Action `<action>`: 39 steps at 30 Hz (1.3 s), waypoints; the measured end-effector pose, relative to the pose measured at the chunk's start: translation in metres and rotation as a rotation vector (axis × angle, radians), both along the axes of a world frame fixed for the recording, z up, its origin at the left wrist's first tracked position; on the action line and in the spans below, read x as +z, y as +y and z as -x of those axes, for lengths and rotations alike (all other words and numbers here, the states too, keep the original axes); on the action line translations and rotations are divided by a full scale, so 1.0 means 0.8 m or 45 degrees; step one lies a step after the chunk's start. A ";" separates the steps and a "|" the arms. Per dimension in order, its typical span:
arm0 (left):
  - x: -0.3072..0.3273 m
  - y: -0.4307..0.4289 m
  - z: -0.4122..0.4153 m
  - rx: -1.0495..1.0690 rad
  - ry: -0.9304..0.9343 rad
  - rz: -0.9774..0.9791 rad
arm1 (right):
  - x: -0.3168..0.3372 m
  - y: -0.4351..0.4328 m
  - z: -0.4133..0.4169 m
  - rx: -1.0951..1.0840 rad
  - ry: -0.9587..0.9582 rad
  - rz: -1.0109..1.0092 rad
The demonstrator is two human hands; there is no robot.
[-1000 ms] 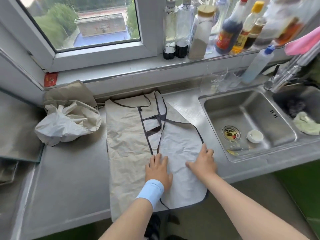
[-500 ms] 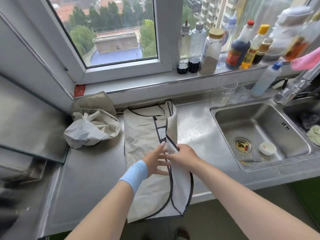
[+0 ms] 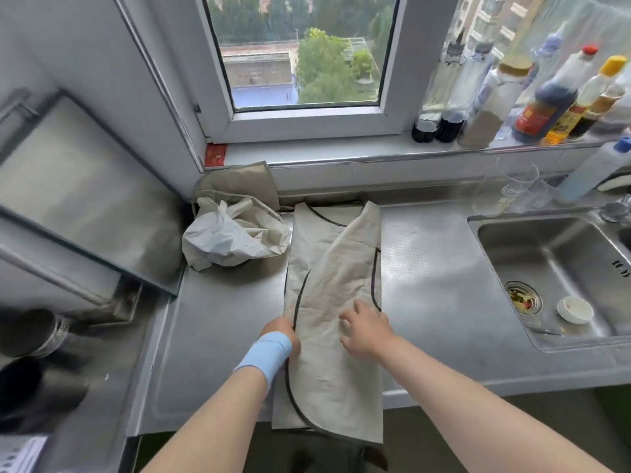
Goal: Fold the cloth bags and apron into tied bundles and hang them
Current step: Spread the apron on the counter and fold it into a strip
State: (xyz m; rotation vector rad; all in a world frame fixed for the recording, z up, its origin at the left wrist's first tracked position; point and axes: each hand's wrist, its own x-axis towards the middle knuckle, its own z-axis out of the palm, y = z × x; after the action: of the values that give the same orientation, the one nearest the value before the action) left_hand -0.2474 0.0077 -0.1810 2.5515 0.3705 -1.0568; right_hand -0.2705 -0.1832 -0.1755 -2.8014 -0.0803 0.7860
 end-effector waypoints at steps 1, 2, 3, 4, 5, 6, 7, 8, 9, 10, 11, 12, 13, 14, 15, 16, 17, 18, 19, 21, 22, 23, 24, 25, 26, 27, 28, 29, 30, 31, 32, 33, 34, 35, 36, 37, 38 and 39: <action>-0.005 0.003 0.000 -0.040 -0.083 -0.077 | -0.008 0.002 0.001 0.039 -0.011 0.061; -0.006 0.005 -0.001 -0.054 -0.201 -0.110 | -0.013 0.006 0.000 0.069 -0.024 0.095; -0.006 0.006 -0.003 -0.073 -0.321 -0.106 | -0.018 0.007 -0.001 0.085 -0.024 0.102; -0.007 0.006 -0.005 -0.115 -0.426 -0.070 | -0.022 0.008 -0.001 0.103 -0.009 0.106; -0.004 0.005 -0.007 -0.195 -0.482 -0.028 | -0.024 0.007 -0.001 0.132 0.019 0.125; -0.002 0.004 -0.009 -0.285 -0.461 0.006 | -0.025 0.005 0.000 0.166 0.055 0.155; 0.000 0.001 -0.012 -0.357 -0.397 0.033 | -0.024 0.002 0.001 0.189 0.083 0.176; 0.002 -0.002 -0.014 -0.413 -0.308 0.035 | -0.022 -0.003 0.001 0.197 0.086 0.179; 0.003 -0.005 -0.018 -0.469 -0.226 0.024 | -0.018 -0.010 -0.001 0.194 0.066 0.169; 0.004 -0.009 -0.023 -0.528 -0.161 0.015 | -0.014 -0.017 -0.004 0.193 0.043 0.155; 0.006 -0.013 -0.028 -0.581 -0.102 0.022 | -0.010 -0.024 -0.009 0.193 0.021 0.146; 0.009 -0.018 -0.034 -0.618 -0.038 0.036 | -0.006 -0.031 -0.016 0.190 0.012 0.140; 0.014 -0.023 -0.041 -0.650 0.030 0.043 | -0.002 -0.037 -0.026 0.181 0.019 0.131; 0.020 -0.025 -0.047 -0.676 0.094 0.036 | 0.002 -0.041 -0.036 0.157 0.040 0.110; 0.026 -0.030 -0.057 -0.697 0.128 0.024 | 0.004 -0.046 -0.049 0.117 0.046 0.080; 0.031 -0.035 -0.069 -0.701 0.120 0.014 | 0.006 -0.051 -0.065 0.068 0.021 0.049; 0.035 -0.040 -0.081 -0.680 0.070 0.020 | 0.009 -0.054 -0.081 0.019 -0.033 0.017; 0.037 -0.047 -0.097 -0.625 -0.011 0.042 | 0.012 -0.060 -0.100 -0.020 -0.108 -0.014; 0.039 -0.053 -0.111 -0.545 -0.106 0.085 | 0.017 -0.063 -0.118 -0.040 -0.194 -0.042; 0.042 -0.069 -0.141 -0.365 -0.256 0.179 | 0.028 -0.070 -0.159 -0.021 -0.338 -0.074; 0.043 -0.078 -0.158 -0.291 -0.308 0.215 | 0.032 -0.073 -0.182 0.003 -0.395 -0.074; 0.043 -0.087 -0.172 -0.233 -0.356 0.248 | 0.036 -0.077 -0.203 0.031 -0.446 -0.062; 0.043 -0.096 -0.189 -0.181 -0.393 0.276 | 0.039 -0.080 -0.228 0.060 -0.482 -0.040; 0.044 -0.103 -0.200 -0.138 -0.422 0.305 | 0.041 -0.083 -0.247 0.089 -0.504 -0.016; 0.042 -0.111 -0.214 -0.097 -0.429 0.327 | 0.042 -0.088 -0.268 0.132 -0.510 0.012; 0.040 -0.118 -0.223 -0.060 -0.427 0.352 | 0.042 -0.092 -0.286 0.186 -0.500 0.042; 0.038 -0.125 -0.233 -0.025 -0.413 0.371 | 0.040 -0.097 -0.302 0.258 -0.473 0.084; 0.035 -0.132 -0.242 0.002 -0.399 0.389 | 0.038 -0.102 -0.315 0.335 -0.431 0.140; 0.033 -0.139 -0.250 0.021 -0.374 0.400 | 0.035 -0.107 -0.328 0.413 -0.380 0.202; 0.029 -0.146 -0.256 0.027 -0.346 0.404 | 0.030 -0.112 -0.337 0.483 -0.330 0.258; 0.025 -0.151 -0.261 0.021 -0.306 0.403 | 0.025 -0.117 -0.344 0.542 -0.292 0.298; 0.022 -0.155 -0.264 0.007 -0.253 0.408 | 0.019 -0.122 -0.348 0.586 -0.265 0.326; 0.018 -0.159 -0.267 -0.018 -0.198 0.404 | 0.014 -0.127 -0.351 0.621 -0.256 0.353; 0.018 -0.162 -0.268 -0.045 -0.139 0.385 | 0.010 -0.132 -0.353 0.647 -0.265 0.377; 0.019 -0.164 -0.268 -0.057 -0.078 0.376 | 0.009 -0.135 -0.353 0.668 -0.288 0.404; 0.020 -0.165 -0.268 -0.063 -0.023 0.382 | 0.010 -0.138 -0.354 0.691 -0.323 0.434; 0.020 -0.166 -0.267 -0.067 0.042 0.399 | 0.011 -0.139 -0.354 0.722 -0.364 0.472; 0.023 -0.167 -0.266 -0.070 0.097 0.430 | 0.014 -0.140 -0.354 0.759 -0.395 0.508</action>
State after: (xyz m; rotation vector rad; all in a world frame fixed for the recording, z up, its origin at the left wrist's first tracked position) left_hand -0.0347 -0.1259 -0.1624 2.2374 0.1269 -1.1321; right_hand 0.0128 -0.2955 -0.1646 -3.2979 -0.9422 0.4997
